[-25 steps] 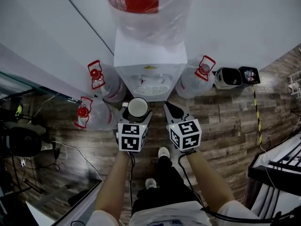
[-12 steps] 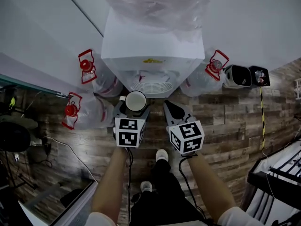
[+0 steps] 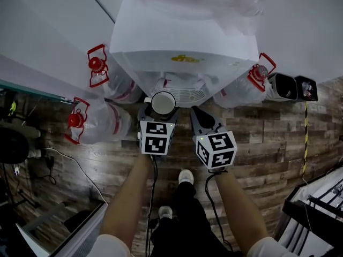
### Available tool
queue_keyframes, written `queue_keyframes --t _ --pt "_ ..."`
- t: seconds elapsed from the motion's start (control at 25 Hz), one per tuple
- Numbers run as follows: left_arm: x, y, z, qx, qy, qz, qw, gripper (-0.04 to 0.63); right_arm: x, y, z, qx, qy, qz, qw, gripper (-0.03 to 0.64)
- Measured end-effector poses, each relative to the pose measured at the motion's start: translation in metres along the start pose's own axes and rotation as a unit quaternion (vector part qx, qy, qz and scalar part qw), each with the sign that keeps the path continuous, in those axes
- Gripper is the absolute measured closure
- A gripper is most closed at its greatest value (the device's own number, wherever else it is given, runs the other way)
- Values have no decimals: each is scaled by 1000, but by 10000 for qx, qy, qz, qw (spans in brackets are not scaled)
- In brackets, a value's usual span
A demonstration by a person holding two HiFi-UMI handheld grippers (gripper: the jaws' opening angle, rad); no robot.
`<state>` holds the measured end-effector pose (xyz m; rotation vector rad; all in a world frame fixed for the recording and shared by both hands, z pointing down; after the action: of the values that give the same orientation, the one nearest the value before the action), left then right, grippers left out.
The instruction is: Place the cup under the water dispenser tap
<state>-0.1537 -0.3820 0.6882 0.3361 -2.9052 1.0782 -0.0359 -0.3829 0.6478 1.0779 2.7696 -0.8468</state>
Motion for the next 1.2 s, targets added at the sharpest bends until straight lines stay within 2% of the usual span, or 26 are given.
queue_keyframes --t 0.12,0.36,0.88,1.2 --pt "6 -14 -6 -35 -61 77 9999 172 0 -7 -1 -26 104 108 9999 597" --pt "20 -44 -14 -14 258 284 9993 172 -8 -23 -13 55 159 140 9998 597" --pt "26 -74 -16 44 403 449 9982 172 -16 -31 -23 141 92 164 9997 597" --pt "29 -81 -19 -62 797 679 9945 172 -21 -26 -23 142 44 166 9998 597"
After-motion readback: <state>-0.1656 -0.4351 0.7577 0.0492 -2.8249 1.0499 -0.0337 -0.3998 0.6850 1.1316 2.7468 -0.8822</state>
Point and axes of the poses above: the fingertips, and each gripper's own axes: y backward along the fingers, x to its left, z out of its top, the point moved 4 cm from there along y, backward along the fingers
